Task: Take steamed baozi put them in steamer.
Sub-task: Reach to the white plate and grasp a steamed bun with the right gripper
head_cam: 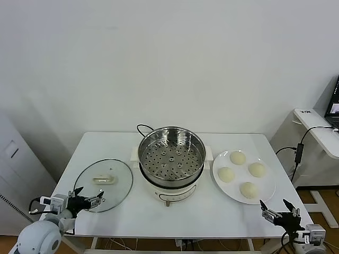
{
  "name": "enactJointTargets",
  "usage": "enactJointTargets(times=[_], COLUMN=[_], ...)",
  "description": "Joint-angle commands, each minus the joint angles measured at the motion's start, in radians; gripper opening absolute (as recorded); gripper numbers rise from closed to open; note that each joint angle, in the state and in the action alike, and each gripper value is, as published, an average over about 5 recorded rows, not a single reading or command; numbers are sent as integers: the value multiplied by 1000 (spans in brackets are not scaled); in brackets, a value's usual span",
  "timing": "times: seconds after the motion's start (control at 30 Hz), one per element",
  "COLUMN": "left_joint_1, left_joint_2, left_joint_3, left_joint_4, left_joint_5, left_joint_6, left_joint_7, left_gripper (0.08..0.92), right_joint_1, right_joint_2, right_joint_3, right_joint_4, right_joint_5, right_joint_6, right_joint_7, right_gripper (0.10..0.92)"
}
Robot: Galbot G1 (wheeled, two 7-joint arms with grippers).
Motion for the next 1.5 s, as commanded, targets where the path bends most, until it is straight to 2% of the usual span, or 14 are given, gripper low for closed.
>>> enactJointTargets(times=[0.03, 0.33, 0.43, 0.6, 0.83, 1.1, 1.3, 1.5], left_joint_1=[1, -7, -11, -11, -13, -14, -12, -11], left_joint_2=[2, 13, 14, 11, 7, 6, 5, -3], left_joint_3=[1, 2, 3, 4, 8, 4, 2, 0], left_joint_4=[-5, -2, -4, -12, -6, -17, -31, -37], left_joint_5=[-3, -2, -1, 7, 19, 19, 17, 17], left_joint_6=[1, 1, 3, 2, 4, 11, 19, 28], left_joint_7=[-1, 0, 0, 0, 0, 0, -1, -1], left_gripper=[823, 823, 823, 823, 823, 823, 823, 823], right_joint_1=[26, 293, 417, 666, 1014, 1440, 1705, 1808], right_joint_2=[-25, -221, -298, -367, -439, -461, -347, -212], right_joint_3=[17, -30, -94, -226, -557, -1022, -1338, -1479], right_joint_4=[-18, -193, -297, -476, -667, -847, -1029, -1179], right_joint_5=[-178, -746, -848, -928, -919, -812, -696, -717], right_joint_6=[16, 118, 170, 249, 313, 357, 379, 389], right_joint_7=[-50, -136, -184, -375, -586, -862, -990, -1057], right_gripper=[823, 823, 823, 823, 823, 823, 823, 823])
